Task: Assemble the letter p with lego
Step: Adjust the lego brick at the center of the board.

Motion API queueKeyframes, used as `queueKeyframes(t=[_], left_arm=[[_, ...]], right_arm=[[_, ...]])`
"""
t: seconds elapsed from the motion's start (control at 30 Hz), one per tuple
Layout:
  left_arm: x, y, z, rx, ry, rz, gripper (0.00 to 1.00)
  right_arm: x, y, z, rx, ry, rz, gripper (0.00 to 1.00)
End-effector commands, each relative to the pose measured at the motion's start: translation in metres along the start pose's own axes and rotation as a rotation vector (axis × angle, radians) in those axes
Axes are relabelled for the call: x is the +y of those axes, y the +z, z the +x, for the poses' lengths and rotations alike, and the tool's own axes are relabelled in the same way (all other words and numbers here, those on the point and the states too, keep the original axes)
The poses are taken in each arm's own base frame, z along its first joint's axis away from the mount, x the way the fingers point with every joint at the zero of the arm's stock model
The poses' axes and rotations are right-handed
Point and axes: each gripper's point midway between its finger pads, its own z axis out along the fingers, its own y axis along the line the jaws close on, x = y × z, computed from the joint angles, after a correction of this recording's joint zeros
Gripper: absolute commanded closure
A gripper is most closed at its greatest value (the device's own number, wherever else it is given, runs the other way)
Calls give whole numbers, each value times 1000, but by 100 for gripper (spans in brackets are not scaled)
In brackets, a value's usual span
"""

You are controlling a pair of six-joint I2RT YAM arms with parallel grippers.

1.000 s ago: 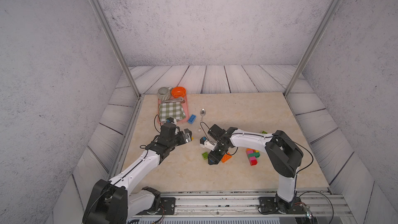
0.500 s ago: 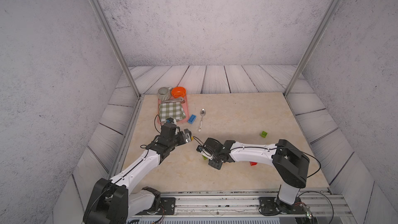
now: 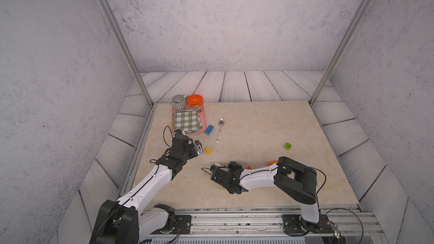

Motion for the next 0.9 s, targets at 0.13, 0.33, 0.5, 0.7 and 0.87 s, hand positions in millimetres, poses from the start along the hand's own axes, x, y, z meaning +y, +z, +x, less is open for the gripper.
queueKeyframes(t=[0.13, 0.33, 0.5, 0.7, 0.87], left_arm=[[8, -4, 0, -11, -9, -23, 2], [6, -3, 1, -6, -9, -9, 2], [2, -2, 1, -1, -6, 11, 2], [-14, 2, 5, 30, 12, 94, 2], [-32, 10, 15, 115, 39, 159, 2]], right_arm=[[29, -28, 10, -41, -12, -199, 39], [32, -67, 8, -120, 60, -359, 13], [16, -83, 7, -158, 138, -383, 2], [-16, -92, 5, -199, 348, -488, 0], [-40, -83, 7, -176, 522, -606, 3]])
